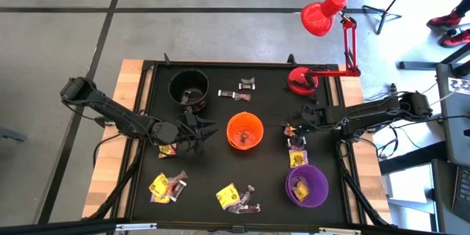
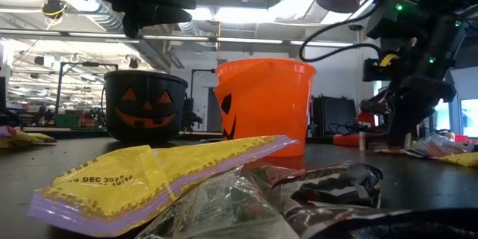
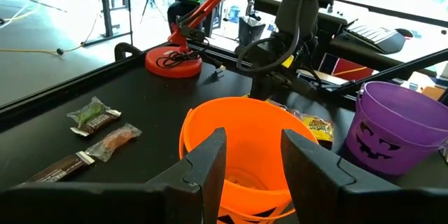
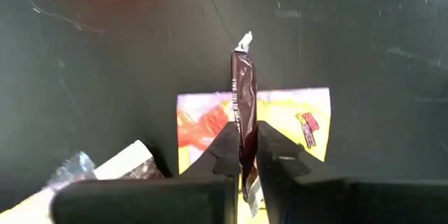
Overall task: Sort candy
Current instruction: Put the brown chocolate bar into the black bucket
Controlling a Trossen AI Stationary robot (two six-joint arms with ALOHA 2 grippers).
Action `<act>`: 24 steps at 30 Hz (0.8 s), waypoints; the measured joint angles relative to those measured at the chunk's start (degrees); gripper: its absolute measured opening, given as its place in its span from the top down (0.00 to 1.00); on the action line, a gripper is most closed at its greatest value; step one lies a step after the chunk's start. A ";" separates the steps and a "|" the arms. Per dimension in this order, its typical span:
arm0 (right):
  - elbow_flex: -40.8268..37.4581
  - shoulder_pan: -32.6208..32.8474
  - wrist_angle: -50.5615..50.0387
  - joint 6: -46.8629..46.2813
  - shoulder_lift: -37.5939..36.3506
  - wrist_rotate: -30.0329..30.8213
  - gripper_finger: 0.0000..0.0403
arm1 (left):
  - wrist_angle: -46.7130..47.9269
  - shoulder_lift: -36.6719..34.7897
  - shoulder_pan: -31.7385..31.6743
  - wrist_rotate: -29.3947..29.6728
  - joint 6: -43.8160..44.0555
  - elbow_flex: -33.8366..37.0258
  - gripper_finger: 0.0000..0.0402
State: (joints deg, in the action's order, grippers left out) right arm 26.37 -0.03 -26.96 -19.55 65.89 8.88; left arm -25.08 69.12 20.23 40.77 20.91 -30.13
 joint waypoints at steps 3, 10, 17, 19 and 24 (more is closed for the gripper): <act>0.73 0.00 -0.16 0.37 0.00 0.00 0.98 | 0.00 0.00 0.00 0.00 0.00 0.00 0.68; 3.43 0.00 -0.38 0.81 0.00 0.02 0.92 | 0.00 0.00 0.00 0.00 0.81 0.00 0.68; 6.35 0.00 -0.70 3.34 0.00 0.02 0.97 | -0.11 0.00 0.00 0.00 1.44 0.00 0.68; 7.12 0.00 -0.68 3.56 0.00 0.02 0.98 | -0.48 0.00 0.00 0.00 1.44 0.00 0.68; 8.36 0.00 -1.20 4.04 -0.79 0.04 0.94 | -1.60 0.00 0.00 0.00 1.46 0.00 0.68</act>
State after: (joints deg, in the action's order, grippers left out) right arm 34.73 -0.03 -28.16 -15.52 65.10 8.92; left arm -26.68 69.12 20.23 40.78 22.36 -30.13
